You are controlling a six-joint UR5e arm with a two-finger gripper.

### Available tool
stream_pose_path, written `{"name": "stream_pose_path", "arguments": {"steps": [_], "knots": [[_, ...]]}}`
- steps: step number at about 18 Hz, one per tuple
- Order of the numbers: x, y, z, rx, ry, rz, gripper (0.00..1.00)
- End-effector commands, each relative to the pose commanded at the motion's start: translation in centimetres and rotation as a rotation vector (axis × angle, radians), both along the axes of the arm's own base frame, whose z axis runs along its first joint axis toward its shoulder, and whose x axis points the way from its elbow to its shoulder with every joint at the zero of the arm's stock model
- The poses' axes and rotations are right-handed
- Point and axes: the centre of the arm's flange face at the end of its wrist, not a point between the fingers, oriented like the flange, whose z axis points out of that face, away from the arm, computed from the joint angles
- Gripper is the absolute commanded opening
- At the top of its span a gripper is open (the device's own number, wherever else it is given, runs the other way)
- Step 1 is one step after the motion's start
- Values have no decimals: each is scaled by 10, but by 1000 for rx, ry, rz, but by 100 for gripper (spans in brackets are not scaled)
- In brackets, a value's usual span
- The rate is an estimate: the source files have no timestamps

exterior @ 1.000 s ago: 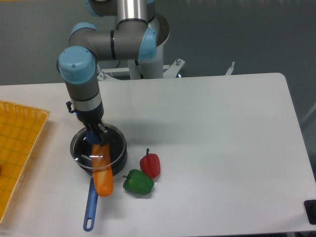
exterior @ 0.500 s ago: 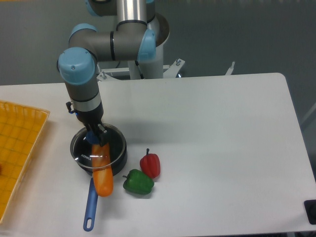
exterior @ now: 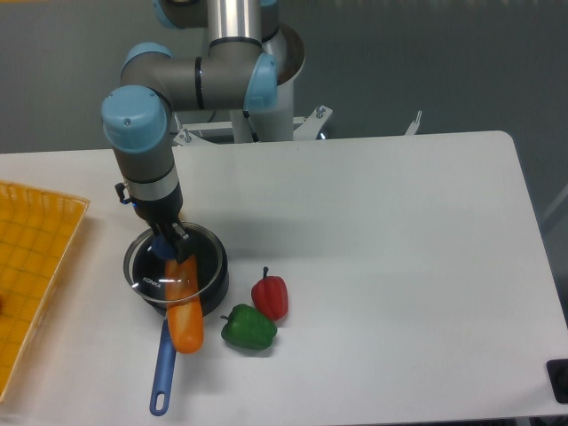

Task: Close the pot lid
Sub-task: 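Lower the glass lid onto the saucepan rim and settle it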

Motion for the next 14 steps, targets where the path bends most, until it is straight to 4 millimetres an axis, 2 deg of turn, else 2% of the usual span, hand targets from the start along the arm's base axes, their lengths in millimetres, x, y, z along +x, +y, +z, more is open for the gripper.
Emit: {"name": "stream_pose_path", "arguments": {"steps": [14], "knots": [[4,3,-7,-18,19,3,60]]}}
